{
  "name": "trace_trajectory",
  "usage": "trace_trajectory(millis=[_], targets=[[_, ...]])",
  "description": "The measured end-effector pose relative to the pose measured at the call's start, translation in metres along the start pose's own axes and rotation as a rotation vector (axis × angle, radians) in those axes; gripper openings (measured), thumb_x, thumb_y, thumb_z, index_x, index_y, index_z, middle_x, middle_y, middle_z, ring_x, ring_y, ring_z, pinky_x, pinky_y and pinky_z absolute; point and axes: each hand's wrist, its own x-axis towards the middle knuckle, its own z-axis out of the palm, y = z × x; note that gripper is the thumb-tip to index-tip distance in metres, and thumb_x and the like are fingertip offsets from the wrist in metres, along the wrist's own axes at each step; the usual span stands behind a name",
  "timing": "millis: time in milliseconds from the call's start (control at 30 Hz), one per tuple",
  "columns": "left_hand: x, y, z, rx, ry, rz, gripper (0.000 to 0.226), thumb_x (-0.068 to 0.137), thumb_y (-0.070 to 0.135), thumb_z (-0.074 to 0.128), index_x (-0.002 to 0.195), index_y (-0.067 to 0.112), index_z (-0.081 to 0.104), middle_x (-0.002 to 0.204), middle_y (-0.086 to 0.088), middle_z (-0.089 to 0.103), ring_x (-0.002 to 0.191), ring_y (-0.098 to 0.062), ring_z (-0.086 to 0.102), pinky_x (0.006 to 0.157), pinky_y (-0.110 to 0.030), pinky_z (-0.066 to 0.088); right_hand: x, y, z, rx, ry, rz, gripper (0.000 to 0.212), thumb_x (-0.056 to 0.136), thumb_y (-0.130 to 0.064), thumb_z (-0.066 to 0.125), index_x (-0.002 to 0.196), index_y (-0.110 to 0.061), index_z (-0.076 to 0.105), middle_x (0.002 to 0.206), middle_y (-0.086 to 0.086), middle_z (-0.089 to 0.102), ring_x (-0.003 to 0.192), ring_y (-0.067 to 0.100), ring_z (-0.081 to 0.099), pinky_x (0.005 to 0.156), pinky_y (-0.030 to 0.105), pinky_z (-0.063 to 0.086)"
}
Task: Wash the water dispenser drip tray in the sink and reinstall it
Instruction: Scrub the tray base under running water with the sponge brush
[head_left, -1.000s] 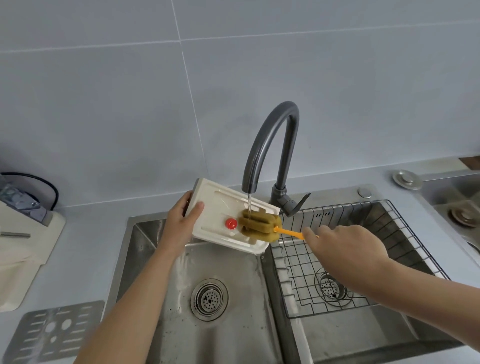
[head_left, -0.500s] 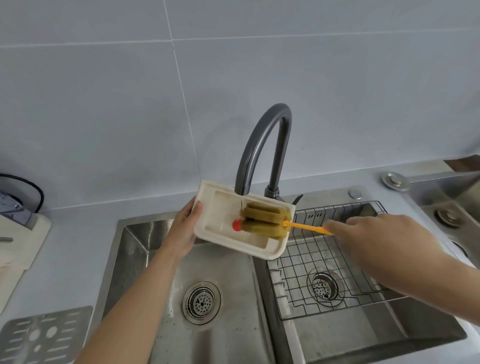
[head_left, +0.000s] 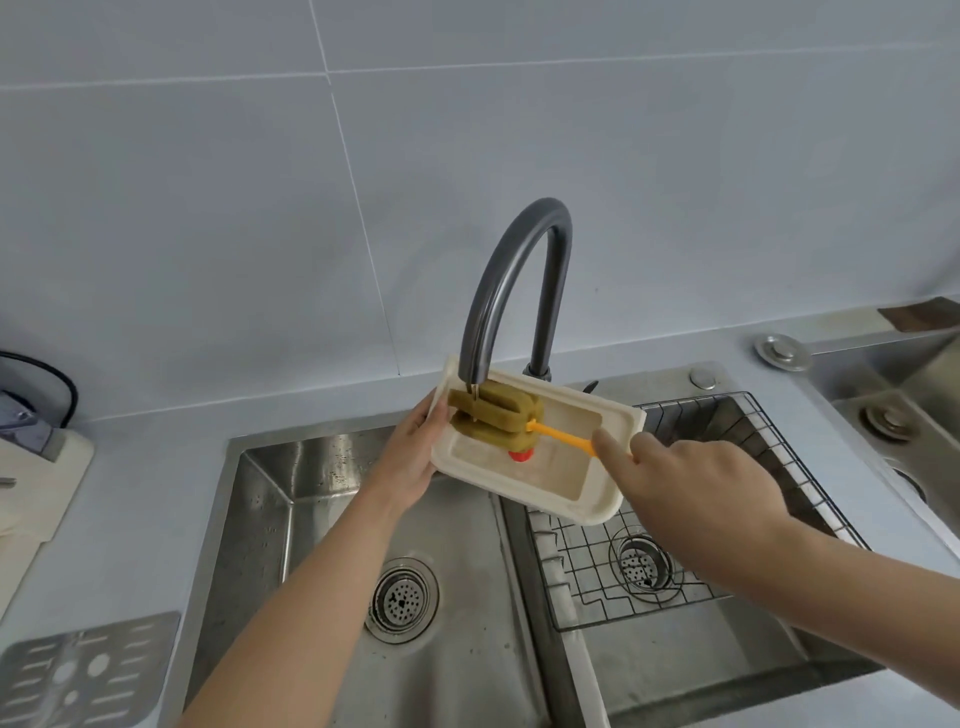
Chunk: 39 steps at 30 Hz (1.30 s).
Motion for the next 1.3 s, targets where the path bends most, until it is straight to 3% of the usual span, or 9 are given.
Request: trace_trajectory(millis=[267,500,633,767,833,933,1033,1200,1300], targets=[[0.008,0.0,-0.004,0.008,0.023,-0.003,0.043,0.078,0.039,0.051,0.114,0.018,0.059,0.089,0.006,0.074,0.086,-0.01,0.069,0.068,-0.023,0.056,0.007,-0.004,0.012,0.035,-0.033,-0.137,0.062,0.087,0.0,0.039,0.142,-0.012,0.013,0.107,0.008,0.056,0.088,0.03,0.062,0.057,0.034,0.034],[0.002,0.003,-0.007,0.104,0.029,0.009,0.042,0.076,0.042,0.053,0.114,0.027,0.059,0.1,0.002,0.069,0.095,-0.016,0.064,0.077,-0.031,0.052,0.013,0.012,0.014,-0.022,-0.03,-0.229,0.062,0.088,-0.003,0.039,0.142,-0.02,0.014,0.112,0.007,0.056,0.09,0.031,0.062,0.06,0.035,0.034],[-0.004,0.008,-0.013,0.14,0.051,0.031,0.057,0.077,0.04,0.051,0.129,0.014,0.05,0.115,-0.012,0.061,0.105,-0.028,0.058,0.083,-0.037,0.052,0.017,0.022,0.013,-0.085,-0.031,-0.28,0.061,0.089,-0.003,0.04,0.141,-0.022,0.015,0.115,0.006,0.055,0.087,0.031,0.061,0.058,0.035,0.034],[-0.01,0.015,-0.022,0.152,0.095,0.055,0.039,0.076,0.041,0.053,0.114,0.032,0.059,0.115,-0.005,0.063,0.106,-0.028,0.058,0.09,-0.046,0.05,0.017,0.027,0.012,-0.077,-0.027,-0.262,0.06,0.089,-0.002,0.036,0.14,-0.022,0.015,0.11,0.005,0.053,0.07,0.025,0.045,0.053,0.033,0.029],[-0.011,0.017,-0.027,0.193,0.125,0.07,0.022,0.082,0.038,0.052,0.102,0.041,0.062,0.106,0.006,0.066,0.103,-0.022,0.06,0.089,-0.044,0.051,0.018,0.027,0.012,-0.069,-0.037,-0.244,0.061,0.088,-0.002,0.035,0.141,-0.024,0.014,0.107,0.004,0.053,0.066,0.021,0.035,0.047,0.032,0.023],[-0.014,0.02,-0.034,0.238,0.174,0.073,0.023,0.09,0.031,0.048,0.094,0.048,0.062,0.096,0.018,0.068,0.097,-0.014,0.061,0.084,-0.037,0.054,0.018,0.031,0.014,-0.06,-0.018,-0.23,0.06,0.089,-0.004,0.036,0.14,-0.027,0.016,0.108,0.001,0.053,0.069,0.022,0.042,0.054,0.033,0.028],[-0.019,0.023,-0.039,0.271,0.216,0.08,0.024,0.091,0.029,0.049,0.092,0.049,0.063,0.096,0.017,0.067,0.097,-0.013,0.061,0.08,-0.033,0.053,0.018,0.037,0.016,-0.02,0.041,-0.224,0.061,0.088,-0.007,0.035,0.139,-0.033,0.015,0.113,-0.007,0.056,0.079,0.024,0.058,0.057,0.031,0.032],[-0.026,0.025,-0.043,0.286,0.222,0.082,0.028,0.091,0.026,0.048,0.09,0.049,0.063,0.086,0.022,0.071,0.081,-0.002,0.068,0.067,-0.022,0.056,0.026,0.031,0.014,0.057,0.113,-0.125,0.065,0.086,-0.006,0.036,0.14,-0.038,0.02,0.101,-0.007,0.059,0.065,0.023,0.046,0.044,0.027,0.02],[-0.029,0.027,-0.041,0.281,0.236,0.106,0.027,0.091,0.025,0.048,0.092,0.048,0.063,0.086,0.022,0.072,0.08,-0.001,0.068,0.065,-0.02,0.057,0.036,0.021,0.017,0.059,0.126,-0.113,0.064,0.086,-0.005,0.036,0.14,-0.035,0.019,0.102,-0.006,0.06,0.077,0.025,0.057,0.052,0.03,0.028]])
